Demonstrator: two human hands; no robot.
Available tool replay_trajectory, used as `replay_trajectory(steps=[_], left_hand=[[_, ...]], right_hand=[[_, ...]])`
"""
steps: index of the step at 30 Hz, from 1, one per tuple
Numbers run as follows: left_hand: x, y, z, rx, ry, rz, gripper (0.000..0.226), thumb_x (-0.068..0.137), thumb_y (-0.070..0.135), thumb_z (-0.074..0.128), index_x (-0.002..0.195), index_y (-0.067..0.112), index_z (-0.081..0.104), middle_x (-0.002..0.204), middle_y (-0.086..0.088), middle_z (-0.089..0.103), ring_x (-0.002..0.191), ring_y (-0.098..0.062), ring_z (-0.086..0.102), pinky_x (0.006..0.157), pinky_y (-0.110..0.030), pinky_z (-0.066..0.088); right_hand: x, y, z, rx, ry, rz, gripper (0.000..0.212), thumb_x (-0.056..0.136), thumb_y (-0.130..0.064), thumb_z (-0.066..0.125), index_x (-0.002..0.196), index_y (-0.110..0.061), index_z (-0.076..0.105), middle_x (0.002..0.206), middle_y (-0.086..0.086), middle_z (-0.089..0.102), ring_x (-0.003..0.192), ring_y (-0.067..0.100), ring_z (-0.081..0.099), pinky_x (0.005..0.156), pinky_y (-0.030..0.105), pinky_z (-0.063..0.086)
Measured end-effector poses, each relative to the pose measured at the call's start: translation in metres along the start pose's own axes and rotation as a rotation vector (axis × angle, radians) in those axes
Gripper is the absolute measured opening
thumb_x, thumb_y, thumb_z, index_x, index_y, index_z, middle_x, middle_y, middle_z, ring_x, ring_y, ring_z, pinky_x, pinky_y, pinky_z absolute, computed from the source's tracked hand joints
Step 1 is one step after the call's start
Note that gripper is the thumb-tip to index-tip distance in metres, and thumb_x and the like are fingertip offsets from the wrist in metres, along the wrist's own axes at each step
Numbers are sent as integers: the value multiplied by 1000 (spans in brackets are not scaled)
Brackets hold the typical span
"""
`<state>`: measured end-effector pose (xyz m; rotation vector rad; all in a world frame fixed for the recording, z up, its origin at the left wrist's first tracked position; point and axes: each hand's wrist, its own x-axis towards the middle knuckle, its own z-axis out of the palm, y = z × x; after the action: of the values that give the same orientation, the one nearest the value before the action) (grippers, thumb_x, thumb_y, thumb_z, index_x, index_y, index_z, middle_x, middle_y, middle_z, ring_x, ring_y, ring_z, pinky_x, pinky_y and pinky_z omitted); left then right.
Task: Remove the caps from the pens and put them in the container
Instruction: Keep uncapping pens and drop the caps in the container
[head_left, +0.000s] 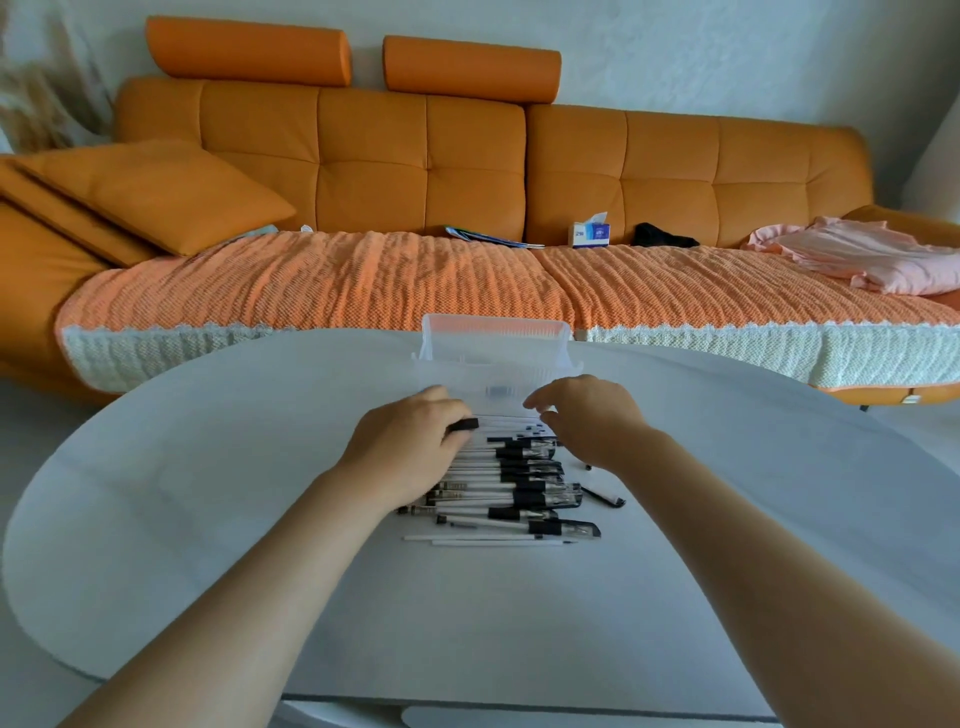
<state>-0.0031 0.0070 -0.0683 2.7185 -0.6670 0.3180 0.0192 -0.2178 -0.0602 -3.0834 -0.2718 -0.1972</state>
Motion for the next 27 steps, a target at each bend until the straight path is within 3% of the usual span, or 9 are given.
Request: replay_trajectory(steps=[5,9,13,18,21,24,27], left_hand=[[10,-14,14,49,-2,15,20,99,36,48,109,28,64,107,13,54,105,-12,48,73,-33,47],[12,-20,23,-6,-44,3,23,98,38,50,114,31,64,110,11,56,112,-13,46,78,-34,47],[10,-21,23,-1,-12,7,22,98,36,51,114,29,64,111,11,56,111,-13,48,76,-35,48],[11,-16,14,5,202,51,20,96,31,55,113,27,64,107,12,56,102,-13,52,62,-28,41],[10,-13,9,34,300,71,25,92,29,63,116,25,65,110,10,59,98,-15,57,58,-26,42],[7,-9,5,23,290,74,20,93,32,61,112,27,67,104,11,64,96,-15,59,59,-28,45],[1,-3,4,-14,258,58,14,96,35,56,99,28,68,91,13,67,90,-12,59,59,-29,47]], right_hand=[[11,0,7,-127,-30,-52,28,100,-25,55,122,-39,65,120,-15,66,101,12,65,80,31,56],[15,0,14,-241,-20,-90,21,100,-24,53,92,-32,70,98,-9,66,82,16,65,67,32,57],[13,-4,12,-198,-1,-85,17,99,-28,54,99,-34,70,101,-11,66,85,15,64,70,32,56],[0,-5,-3,-40,73,-87,20,99,-29,51,107,-33,69,107,-12,65,92,15,63,73,30,52],[-13,-6,-11,185,88,-92,17,97,-25,55,104,-29,70,102,-13,64,86,9,61,74,27,51],[-26,-7,-16,381,81,-109,14,96,-20,58,100,-27,70,93,-15,61,79,-1,57,72,15,45],[-37,-6,-16,470,66,-78,17,97,-18,57,102,-29,69,92,-19,61,81,3,60,73,19,49]])
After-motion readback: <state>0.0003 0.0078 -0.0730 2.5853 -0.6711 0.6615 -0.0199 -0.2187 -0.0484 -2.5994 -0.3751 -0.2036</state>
